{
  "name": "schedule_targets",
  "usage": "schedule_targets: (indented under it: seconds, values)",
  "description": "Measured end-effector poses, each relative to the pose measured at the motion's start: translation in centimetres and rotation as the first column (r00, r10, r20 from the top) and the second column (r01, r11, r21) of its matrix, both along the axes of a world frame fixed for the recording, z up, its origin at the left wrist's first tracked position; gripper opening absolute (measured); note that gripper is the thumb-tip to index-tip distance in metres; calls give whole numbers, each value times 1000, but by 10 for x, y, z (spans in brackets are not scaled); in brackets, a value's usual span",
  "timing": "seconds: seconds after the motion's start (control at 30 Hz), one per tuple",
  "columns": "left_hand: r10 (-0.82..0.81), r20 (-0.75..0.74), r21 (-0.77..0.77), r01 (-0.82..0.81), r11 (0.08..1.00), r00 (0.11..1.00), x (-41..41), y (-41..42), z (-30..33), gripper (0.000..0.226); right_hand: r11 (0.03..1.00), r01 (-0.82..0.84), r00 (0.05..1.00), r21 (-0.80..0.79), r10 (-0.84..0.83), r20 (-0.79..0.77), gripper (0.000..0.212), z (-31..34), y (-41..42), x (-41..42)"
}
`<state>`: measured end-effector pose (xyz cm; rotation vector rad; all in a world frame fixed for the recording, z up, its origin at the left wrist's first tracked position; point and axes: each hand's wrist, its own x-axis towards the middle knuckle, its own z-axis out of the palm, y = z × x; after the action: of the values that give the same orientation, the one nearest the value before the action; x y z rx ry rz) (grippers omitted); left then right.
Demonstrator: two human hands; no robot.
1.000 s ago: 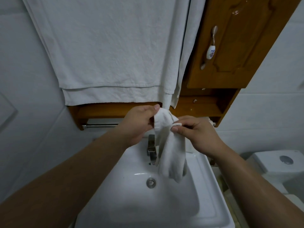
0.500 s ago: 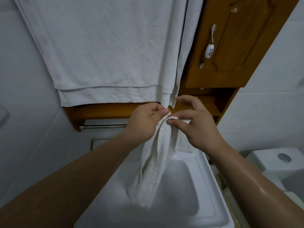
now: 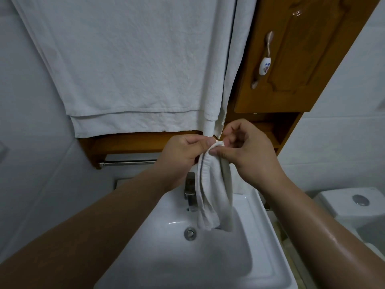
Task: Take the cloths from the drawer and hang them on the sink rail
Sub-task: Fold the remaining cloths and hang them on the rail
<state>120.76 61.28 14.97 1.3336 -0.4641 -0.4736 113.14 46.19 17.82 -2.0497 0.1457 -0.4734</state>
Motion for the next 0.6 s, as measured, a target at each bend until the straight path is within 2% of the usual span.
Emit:
schedule_targets:
  seconds: [0.13, 0.23, 0.33, 0.43, 0.5, 0.6]
  values:
    - [-104, -43, -78, 101, 992, 994, 0, 1, 2, 29, 999, 16, 999, 42, -14, -50, 16, -1, -4, 5]
    - [-80, -47, -34, 79, 996, 996, 0, 1, 3, 38, 999, 25, 998, 36, -23, -59, 11, -4, -5, 7]
    - [-31, -59, -27, 30, 999, 998, 1, 0, 1, 32, 997, 57, 997, -52, -60, -53, 15, -8, -2, 11]
    - [-29, -58, -41, 26, 999, 998, 5, 2, 0, 26, 996, 63, 997, -64, -66, -44, 24, -8, 1, 14]
    - [-7, -45, -1, 7, 1000, 999, 6, 4, 4, 25, 993, 59, 997, -101, -64, -42, 27, -8, 3, 16]
    - [11, 77, 125, -20, 992, 997, 8, 6, 12, 16, 983, 47, 997, -177, -58, -56, 24, -9, 5, 17]
